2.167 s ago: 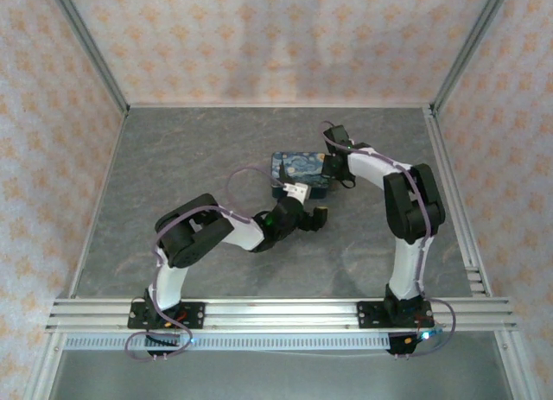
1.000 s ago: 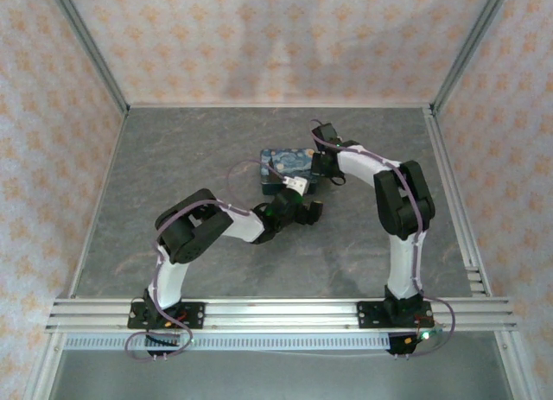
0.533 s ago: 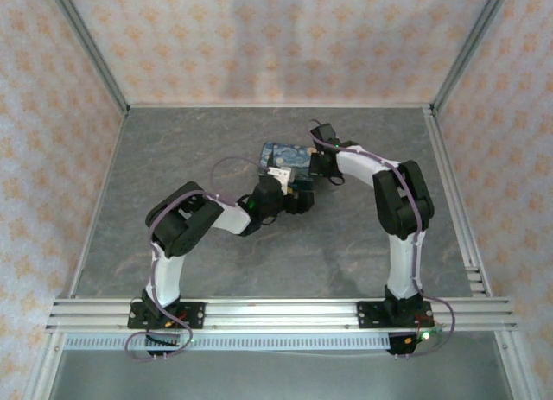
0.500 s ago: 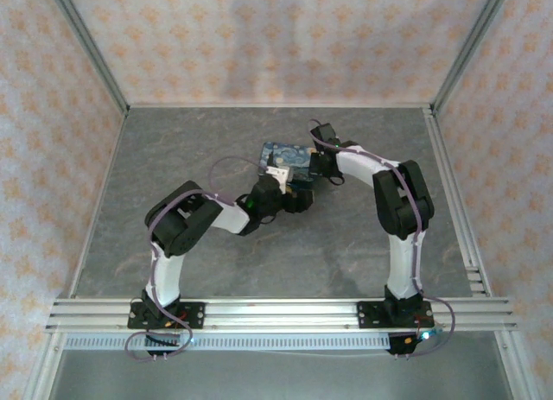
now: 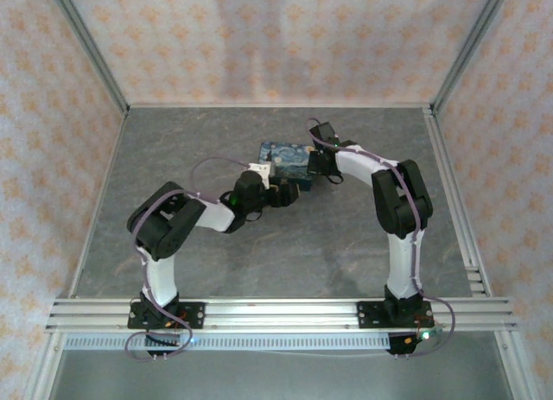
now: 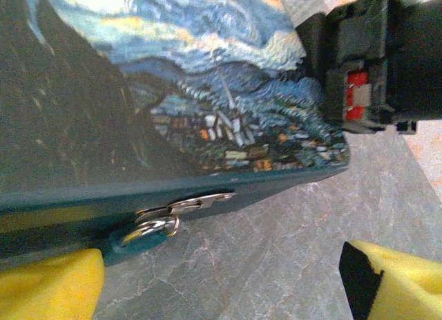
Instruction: Unlock a padlock with a key
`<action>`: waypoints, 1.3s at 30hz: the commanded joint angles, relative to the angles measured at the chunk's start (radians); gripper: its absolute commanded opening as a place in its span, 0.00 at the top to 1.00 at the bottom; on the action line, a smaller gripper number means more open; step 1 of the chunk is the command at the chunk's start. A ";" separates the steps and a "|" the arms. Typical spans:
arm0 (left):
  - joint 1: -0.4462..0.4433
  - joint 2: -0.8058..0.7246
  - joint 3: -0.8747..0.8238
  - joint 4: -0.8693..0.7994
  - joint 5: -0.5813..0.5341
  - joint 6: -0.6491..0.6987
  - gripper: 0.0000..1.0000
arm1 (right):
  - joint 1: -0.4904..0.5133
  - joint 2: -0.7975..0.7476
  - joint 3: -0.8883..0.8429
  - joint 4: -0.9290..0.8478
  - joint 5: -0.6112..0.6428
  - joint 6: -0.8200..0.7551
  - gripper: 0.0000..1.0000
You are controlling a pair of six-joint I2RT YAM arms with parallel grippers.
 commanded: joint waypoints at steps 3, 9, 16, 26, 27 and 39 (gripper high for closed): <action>0.004 0.007 0.043 -0.047 0.015 0.041 0.09 | 0.008 0.038 0.019 -0.017 0.020 -0.002 1.00; 0.000 0.056 0.089 -0.101 -0.066 0.093 0.09 | 0.009 0.035 0.015 -0.014 0.020 -0.003 1.00; -0.025 0.110 0.140 -0.132 -0.043 0.103 0.10 | 0.012 0.047 0.019 -0.014 0.011 -0.005 1.00; -0.027 0.155 0.221 -0.047 0.117 0.121 0.14 | 0.013 0.045 0.010 -0.008 0.017 -0.010 1.00; -0.027 0.153 0.225 -0.046 0.129 0.123 0.16 | 0.014 0.047 0.010 -0.007 0.018 -0.010 1.00; -0.014 0.155 0.195 0.033 0.103 0.061 0.23 | 0.014 0.055 0.012 -0.005 0.015 -0.004 1.00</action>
